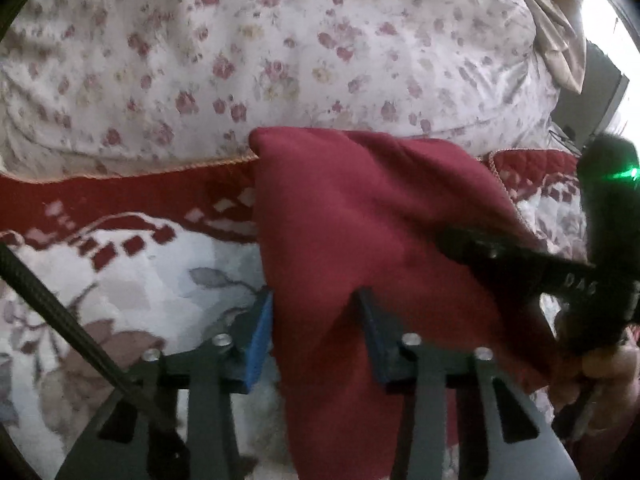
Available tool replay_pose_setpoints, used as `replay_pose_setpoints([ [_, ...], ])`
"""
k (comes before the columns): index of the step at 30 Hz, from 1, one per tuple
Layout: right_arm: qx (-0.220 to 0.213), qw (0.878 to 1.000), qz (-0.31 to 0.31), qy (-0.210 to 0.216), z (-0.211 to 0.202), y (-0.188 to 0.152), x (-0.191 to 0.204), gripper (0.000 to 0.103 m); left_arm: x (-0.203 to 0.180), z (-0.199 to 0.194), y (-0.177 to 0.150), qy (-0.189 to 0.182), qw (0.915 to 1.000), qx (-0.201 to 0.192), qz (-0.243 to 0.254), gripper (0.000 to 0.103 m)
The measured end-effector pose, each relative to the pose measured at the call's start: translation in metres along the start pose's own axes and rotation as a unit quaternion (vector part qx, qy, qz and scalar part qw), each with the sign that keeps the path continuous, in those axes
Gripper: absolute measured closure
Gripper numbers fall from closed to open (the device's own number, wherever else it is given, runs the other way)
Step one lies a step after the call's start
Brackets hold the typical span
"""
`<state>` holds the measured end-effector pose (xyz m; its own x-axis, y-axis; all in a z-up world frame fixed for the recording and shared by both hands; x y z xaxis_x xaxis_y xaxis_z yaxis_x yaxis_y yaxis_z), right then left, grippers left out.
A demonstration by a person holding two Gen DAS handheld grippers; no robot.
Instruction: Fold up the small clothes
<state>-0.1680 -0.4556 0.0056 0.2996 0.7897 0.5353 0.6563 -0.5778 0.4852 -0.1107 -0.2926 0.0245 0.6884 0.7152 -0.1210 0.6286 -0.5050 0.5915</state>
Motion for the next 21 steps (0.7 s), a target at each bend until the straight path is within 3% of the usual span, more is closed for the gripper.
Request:
replay_pose_setpoints([
  [1,-0.002,1.0,0.001,0.003,-0.005,0.0,0.004,0.052,0.001,-0.007,0.0,0.002,1.0,-0.004,-0.001,0.074],
  [2,-0.003,1.0,0.002,0.006,-0.01,-0.001,0.009,0.052,0.002,-0.016,-0.001,0.005,0.9999,-0.009,-0.002,0.093],
  [3,-0.004,1.0,0.003,0.012,-0.016,-0.002,0.014,0.052,0.003,-0.026,-0.001,0.005,0.9999,-0.014,-0.001,0.103],
  [6,-0.008,1.0,0.003,0.018,-0.029,-0.007,0.031,0.052,0.004,-0.056,0.0,-0.003,0.9995,-0.032,0.009,0.102],
  [10,-0.003,1.0,0.009,0.004,-0.032,-0.014,0.034,0.052,0.009,-0.066,-0.007,0.003,0.9997,-0.023,-0.001,0.099],
  [12,-0.001,1.0,0.026,0.001,-0.031,-0.015,0.026,0.053,0.017,-0.063,-0.012,0.017,0.9996,-0.017,-0.016,0.074],
  [13,0.001,0.999,0.034,0.0,-0.029,-0.015,0.022,0.053,0.023,-0.062,-0.014,0.018,0.9993,-0.014,-0.029,0.048],
  [14,0.005,0.999,0.041,-0.002,-0.027,-0.016,0.016,0.053,0.029,-0.06,-0.016,0.011,0.9988,-0.018,-0.044,0.035],
  [17,0.011,0.999,0.043,-0.005,-0.022,-0.015,0.008,0.053,0.038,-0.052,-0.016,0.0,0.9979,-0.022,-0.061,0.032],
  [19,0.014,0.999,0.044,0.001,-0.019,-0.014,0.004,0.051,0.038,-0.041,-0.015,-0.011,0.9981,-0.009,-0.06,0.023],
  [21,0.016,0.999,0.043,0.008,-0.018,-0.014,0.0,0.044,0.037,-0.025,-0.013,-0.022,0.9978,0.006,-0.062,0.02],
])
Point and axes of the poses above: each gripper's, at about its wrist camera, not at the fingertips, and z roughly the way its jaws point, x to its left, y to its top, the point moved 4 cm from there along z, roughly the way its jaws point, and after that the axes turned 4 degrees about z, right-handed, at the moved point
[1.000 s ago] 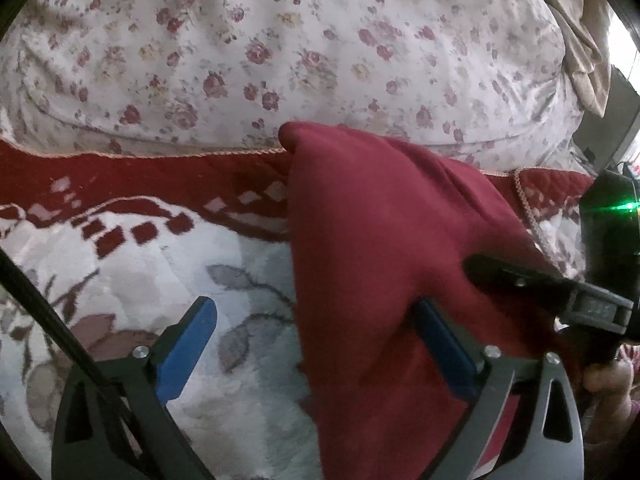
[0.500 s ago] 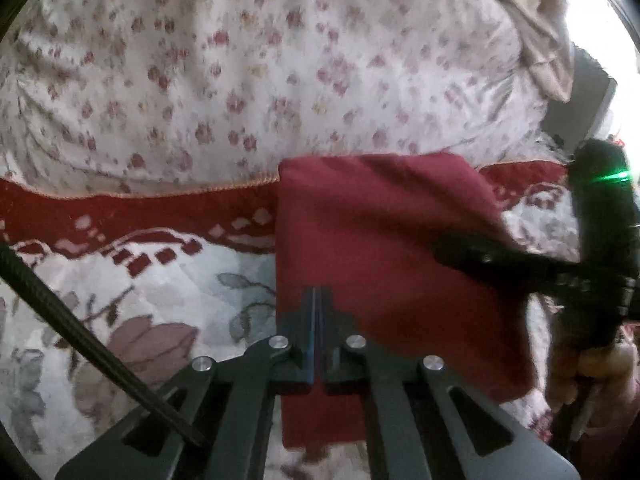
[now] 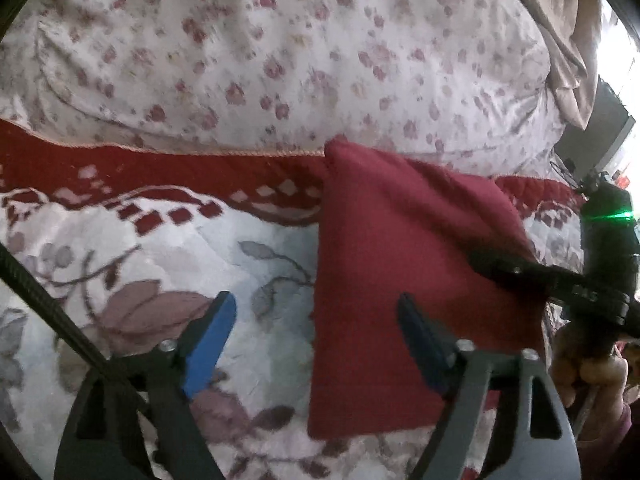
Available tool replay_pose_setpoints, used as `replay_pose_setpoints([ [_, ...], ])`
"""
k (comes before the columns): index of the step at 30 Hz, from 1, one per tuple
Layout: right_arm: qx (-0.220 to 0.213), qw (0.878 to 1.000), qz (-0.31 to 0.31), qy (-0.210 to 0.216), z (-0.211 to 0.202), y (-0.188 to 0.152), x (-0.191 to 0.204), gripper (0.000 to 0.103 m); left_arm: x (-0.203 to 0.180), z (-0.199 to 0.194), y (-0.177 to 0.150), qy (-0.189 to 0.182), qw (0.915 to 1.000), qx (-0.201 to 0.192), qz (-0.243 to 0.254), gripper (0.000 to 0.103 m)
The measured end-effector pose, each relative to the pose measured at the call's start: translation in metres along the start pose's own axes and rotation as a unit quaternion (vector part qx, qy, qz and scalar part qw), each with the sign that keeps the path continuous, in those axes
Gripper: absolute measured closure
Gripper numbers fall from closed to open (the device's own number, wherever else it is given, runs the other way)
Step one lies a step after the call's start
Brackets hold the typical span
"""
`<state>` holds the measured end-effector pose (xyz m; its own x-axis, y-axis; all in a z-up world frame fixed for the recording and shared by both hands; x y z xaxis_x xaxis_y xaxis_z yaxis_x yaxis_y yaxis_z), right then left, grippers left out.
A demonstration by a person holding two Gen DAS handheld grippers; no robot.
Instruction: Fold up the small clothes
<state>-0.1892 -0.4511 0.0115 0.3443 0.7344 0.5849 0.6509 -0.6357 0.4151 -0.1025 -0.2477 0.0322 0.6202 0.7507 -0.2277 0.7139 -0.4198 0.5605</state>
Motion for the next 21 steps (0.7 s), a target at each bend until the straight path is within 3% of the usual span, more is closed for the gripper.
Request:
replay_pose_setpoints([
  [3,0.009,1.0,0.004,0.009,0.005,-0.001,-0.007,0.031,-0.004,0.018,0.004,-0.025,0.9996,0.015,-0.002,0.016],
  [5,0.015,1.0,0.011,0.015,0.009,-0.001,-0.015,0.028,-0.007,0.031,0.008,-0.034,0.9992,0.02,0.001,0.013],
  [9,0.02,0.998,0.032,0.043,0.018,0.0,-0.028,0.025,-0.012,0.052,0.011,-0.049,0.998,0.04,0.005,0.007],
  [14,0.028,0.996,0.053,0.073,0.035,0.003,-0.034,0.028,-0.015,0.066,0.015,-0.074,0.9956,0.058,-0.002,0.007],
  [15,0.025,0.996,0.05,0.073,0.037,0.003,-0.033,0.032,-0.017,0.066,0.014,-0.075,0.9955,0.058,0.002,0.009],
  [17,0.022,0.996,0.045,0.073,0.036,0.003,-0.03,0.039,-0.024,0.064,0.014,-0.09,0.9943,0.056,0.017,0.035],
  [21,0.021,0.996,0.044,0.076,0.029,0.004,-0.024,0.05,-0.04,0.049,0.014,-0.048,0.9964,0.035,0.061,0.052],
])
Point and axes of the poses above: each gripper's, at about its wrist camera, not at the fingertips, and z roughly the way its jaws point, x to its left, y to its top, the point moved 4 cm from there along z, roughly the way its jaws point, and after that the axes turned 4 degrees about z, right-handed, at the moved point
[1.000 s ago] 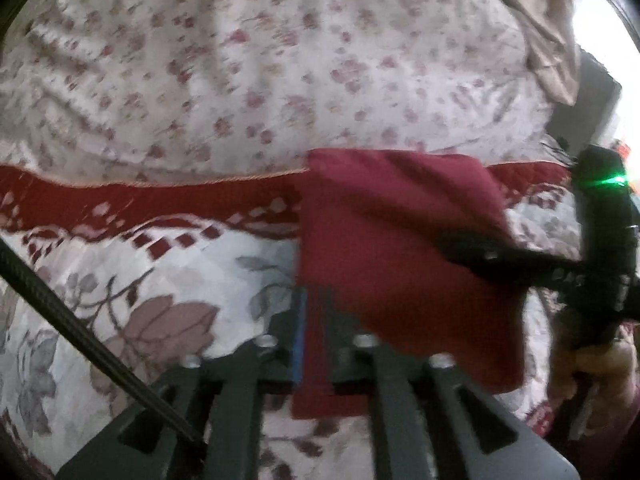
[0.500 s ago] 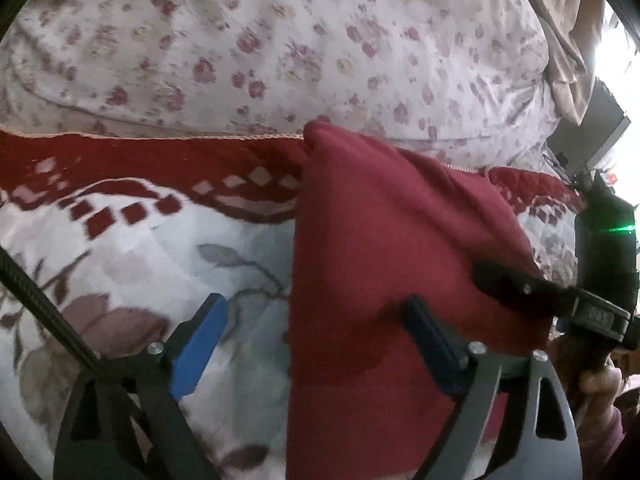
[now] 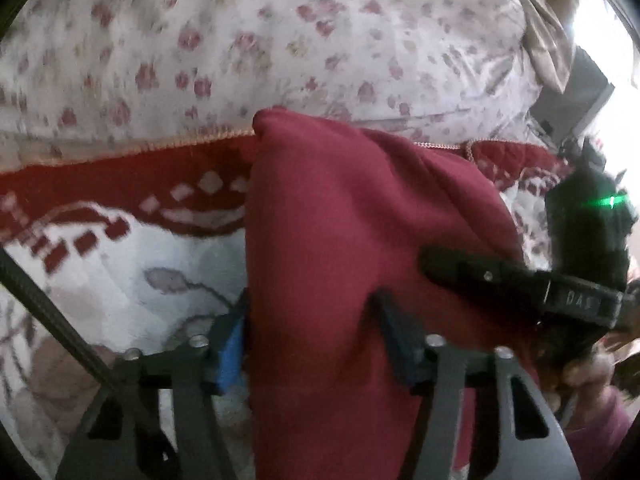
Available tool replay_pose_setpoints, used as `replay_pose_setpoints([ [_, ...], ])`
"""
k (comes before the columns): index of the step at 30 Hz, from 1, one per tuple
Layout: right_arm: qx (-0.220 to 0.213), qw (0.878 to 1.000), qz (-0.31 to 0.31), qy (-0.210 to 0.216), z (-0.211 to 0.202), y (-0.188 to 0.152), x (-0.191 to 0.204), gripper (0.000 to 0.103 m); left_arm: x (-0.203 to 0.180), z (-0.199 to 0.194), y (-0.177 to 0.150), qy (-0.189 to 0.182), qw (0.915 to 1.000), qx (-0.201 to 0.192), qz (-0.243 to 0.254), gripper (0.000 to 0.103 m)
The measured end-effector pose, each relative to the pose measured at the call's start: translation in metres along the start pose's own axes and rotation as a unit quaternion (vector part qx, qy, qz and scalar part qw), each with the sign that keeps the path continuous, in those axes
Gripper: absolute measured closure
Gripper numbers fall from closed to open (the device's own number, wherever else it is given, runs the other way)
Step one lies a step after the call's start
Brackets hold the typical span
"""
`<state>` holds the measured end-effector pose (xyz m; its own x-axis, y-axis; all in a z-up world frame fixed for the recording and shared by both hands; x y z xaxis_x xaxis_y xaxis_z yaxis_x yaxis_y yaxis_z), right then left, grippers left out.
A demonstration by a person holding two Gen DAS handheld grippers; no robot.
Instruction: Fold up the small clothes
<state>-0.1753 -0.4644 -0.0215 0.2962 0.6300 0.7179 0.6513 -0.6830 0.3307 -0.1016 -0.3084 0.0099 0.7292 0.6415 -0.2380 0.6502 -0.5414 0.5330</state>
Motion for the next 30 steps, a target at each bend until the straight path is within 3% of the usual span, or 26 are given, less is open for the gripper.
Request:
replay_pose_setpoints([
  [2,-0.001,1.0,0.007,0.012,-0.005,0.0,0.004,0.051,-0.003,-0.01,-0.001,0.003,1.0,-0.007,-0.003,0.06],
  [5,0.0,1.0,0.003,0.024,-0.012,-0.004,0.018,0.051,-0.005,-0.029,-0.003,0.002,0.9999,-0.013,-0.009,0.064],
  [12,0.012,0.998,-0.01,0.065,-0.031,-0.025,0.06,0.051,-0.009,-0.092,-0.019,0.024,0.9989,-0.039,0.0,0.064],
  [22,0.065,0.995,-0.009,0.082,-0.02,-0.08,0.088,0.051,-0.002,-0.132,-0.074,0.062,0.9978,-0.018,-0.013,0.064],
  [26,0.083,0.995,-0.008,0.057,-0.005,-0.099,0.079,0.05,0.005,-0.119,-0.099,0.067,0.9973,-0.002,-0.03,0.063],
  [28,0.087,0.996,-0.026,0.008,0.003,-0.106,0.072,0.046,0.009,-0.105,-0.109,0.065,0.9969,0.012,-0.043,0.059],
  [30,0.079,0.994,-0.061,-0.037,0.001,-0.112,0.073,0.038,0.012,-0.098,-0.117,0.075,0.9962,0.011,-0.043,0.048],
])
Point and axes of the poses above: each gripper's, at about its wrist camera, not at the fingertips, and z roughly the way its jaws point, x to its left, y to its top, the point moved 4 cm from there along z, roughly the way its jaws point, and after that the axes turned 4 degrees about z, right-handed, at the moved point
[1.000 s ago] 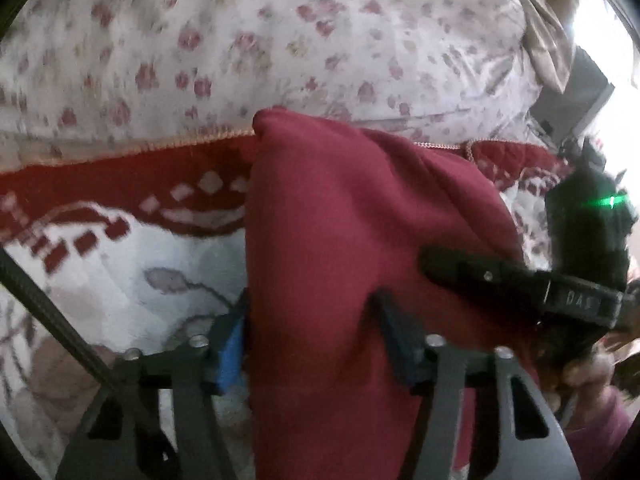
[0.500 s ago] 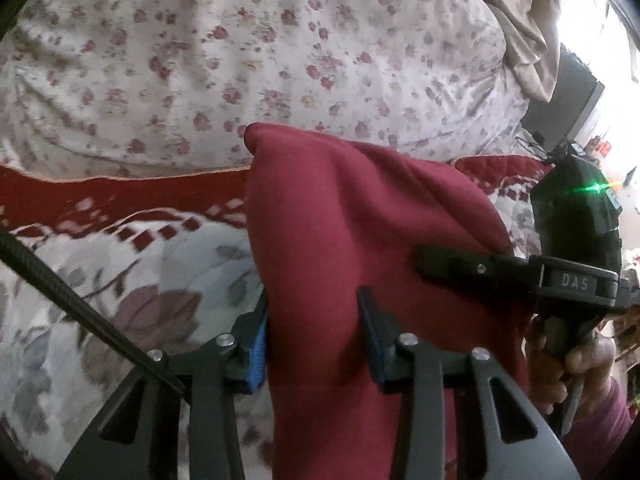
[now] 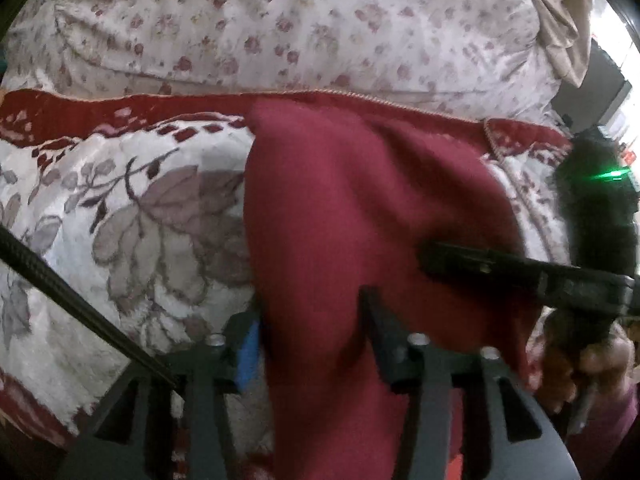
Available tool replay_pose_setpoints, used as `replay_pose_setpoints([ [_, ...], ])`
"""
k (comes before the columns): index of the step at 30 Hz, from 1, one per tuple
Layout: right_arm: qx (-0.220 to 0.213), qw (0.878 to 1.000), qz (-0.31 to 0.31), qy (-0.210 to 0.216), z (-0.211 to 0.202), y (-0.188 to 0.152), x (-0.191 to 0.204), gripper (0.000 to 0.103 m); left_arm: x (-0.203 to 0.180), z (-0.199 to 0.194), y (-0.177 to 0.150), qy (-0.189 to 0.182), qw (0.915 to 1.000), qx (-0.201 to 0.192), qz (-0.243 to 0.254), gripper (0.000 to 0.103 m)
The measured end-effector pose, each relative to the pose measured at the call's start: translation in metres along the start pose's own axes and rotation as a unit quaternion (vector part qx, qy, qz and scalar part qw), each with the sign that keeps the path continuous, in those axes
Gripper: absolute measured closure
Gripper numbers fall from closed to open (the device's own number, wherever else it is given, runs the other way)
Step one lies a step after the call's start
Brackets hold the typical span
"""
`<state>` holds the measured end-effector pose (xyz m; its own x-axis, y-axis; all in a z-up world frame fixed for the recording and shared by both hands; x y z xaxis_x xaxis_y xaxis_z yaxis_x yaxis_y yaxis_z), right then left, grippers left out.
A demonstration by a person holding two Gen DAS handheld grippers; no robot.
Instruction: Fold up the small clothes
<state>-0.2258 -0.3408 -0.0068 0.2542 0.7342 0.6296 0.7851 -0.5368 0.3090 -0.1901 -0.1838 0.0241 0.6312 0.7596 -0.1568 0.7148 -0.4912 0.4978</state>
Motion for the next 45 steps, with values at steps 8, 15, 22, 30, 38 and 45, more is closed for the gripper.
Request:
replay_pose_setpoints([
  [8,-0.038,0.997,-0.036,-0.053,-0.033,0.002,0.016,0.035,0.006,-0.013,-0.004,0.032,0.999,-0.026,0.019,0.032],
  [15,-0.013,0.994,0.105,0.034,0.002,0.035,-0.027,0.019,0.011,-0.013,-0.009,0.027,0.9993,-0.023,0.006,0.029],
  [22,-0.058,0.989,0.117,0.072,0.0,0.053,-0.045,0.027,0.009,-0.009,-0.008,0.029,0.9993,-0.022,0.008,0.028],
  [30,-0.126,0.977,-0.05,-0.164,-0.033,0.051,-0.004,0.037,0.008,-0.009,-0.007,0.043,0.9987,-0.028,0.006,0.022],
  [38,-0.129,0.967,-0.15,-0.16,-0.068,0.003,0.058,0.037,0.007,-0.018,-0.01,0.079,0.996,-0.04,0.014,0.019],
  [45,-0.072,0.953,-0.197,-0.219,-0.018,-0.03,0.049,0.037,0.015,-0.027,-0.022,0.095,0.9942,-0.051,-0.001,0.015],
])
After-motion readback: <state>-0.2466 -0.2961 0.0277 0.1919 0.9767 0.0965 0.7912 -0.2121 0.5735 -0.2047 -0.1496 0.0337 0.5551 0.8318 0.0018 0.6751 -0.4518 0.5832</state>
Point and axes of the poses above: each gripper's, at about its wrist camera, not at the fingertips, and z roughly the way its jaws point, x to its left, y to its top, the point moved 4 cm from there along z, roughly the way its jaws point, and after that the axes turned 4 degrees about z, right-handed, at the moved point
